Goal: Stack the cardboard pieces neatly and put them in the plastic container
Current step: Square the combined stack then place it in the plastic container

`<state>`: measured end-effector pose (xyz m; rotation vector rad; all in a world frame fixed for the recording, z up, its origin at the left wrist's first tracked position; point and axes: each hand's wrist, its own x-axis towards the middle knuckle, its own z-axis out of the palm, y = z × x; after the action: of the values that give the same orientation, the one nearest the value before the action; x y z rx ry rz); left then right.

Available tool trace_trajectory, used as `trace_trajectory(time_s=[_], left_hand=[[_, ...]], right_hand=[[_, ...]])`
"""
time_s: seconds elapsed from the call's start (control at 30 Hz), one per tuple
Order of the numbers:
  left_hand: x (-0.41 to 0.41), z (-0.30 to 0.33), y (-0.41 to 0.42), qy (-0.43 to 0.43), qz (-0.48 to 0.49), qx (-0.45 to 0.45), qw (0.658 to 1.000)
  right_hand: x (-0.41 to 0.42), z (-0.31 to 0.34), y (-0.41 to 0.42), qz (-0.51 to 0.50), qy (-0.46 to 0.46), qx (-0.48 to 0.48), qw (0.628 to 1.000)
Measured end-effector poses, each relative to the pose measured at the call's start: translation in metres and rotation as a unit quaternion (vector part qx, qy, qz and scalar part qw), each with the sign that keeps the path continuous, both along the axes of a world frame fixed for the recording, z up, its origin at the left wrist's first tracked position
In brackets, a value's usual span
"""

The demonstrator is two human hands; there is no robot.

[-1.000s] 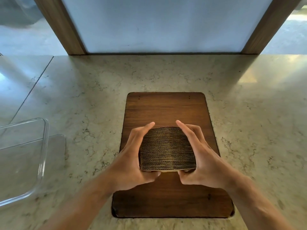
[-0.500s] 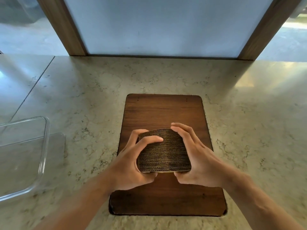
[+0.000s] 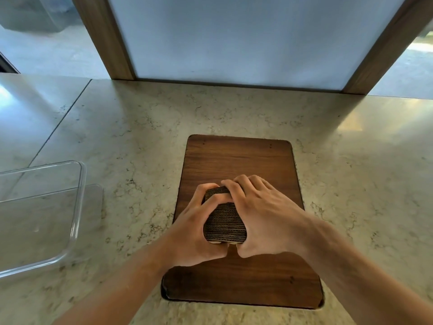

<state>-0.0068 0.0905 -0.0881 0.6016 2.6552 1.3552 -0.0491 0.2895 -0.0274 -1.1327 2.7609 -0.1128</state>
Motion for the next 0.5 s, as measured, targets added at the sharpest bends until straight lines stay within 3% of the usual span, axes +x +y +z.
trace_trajectory(time_s=[0.5], left_hand=[[0.0008, -0.0026, -0.0015, -0.033, 0.034, 0.038, 0.998]], right_hand=[[-0.0086, -0.0029, -0.0068, 0.004, -0.012, 0.030, 0.999]])
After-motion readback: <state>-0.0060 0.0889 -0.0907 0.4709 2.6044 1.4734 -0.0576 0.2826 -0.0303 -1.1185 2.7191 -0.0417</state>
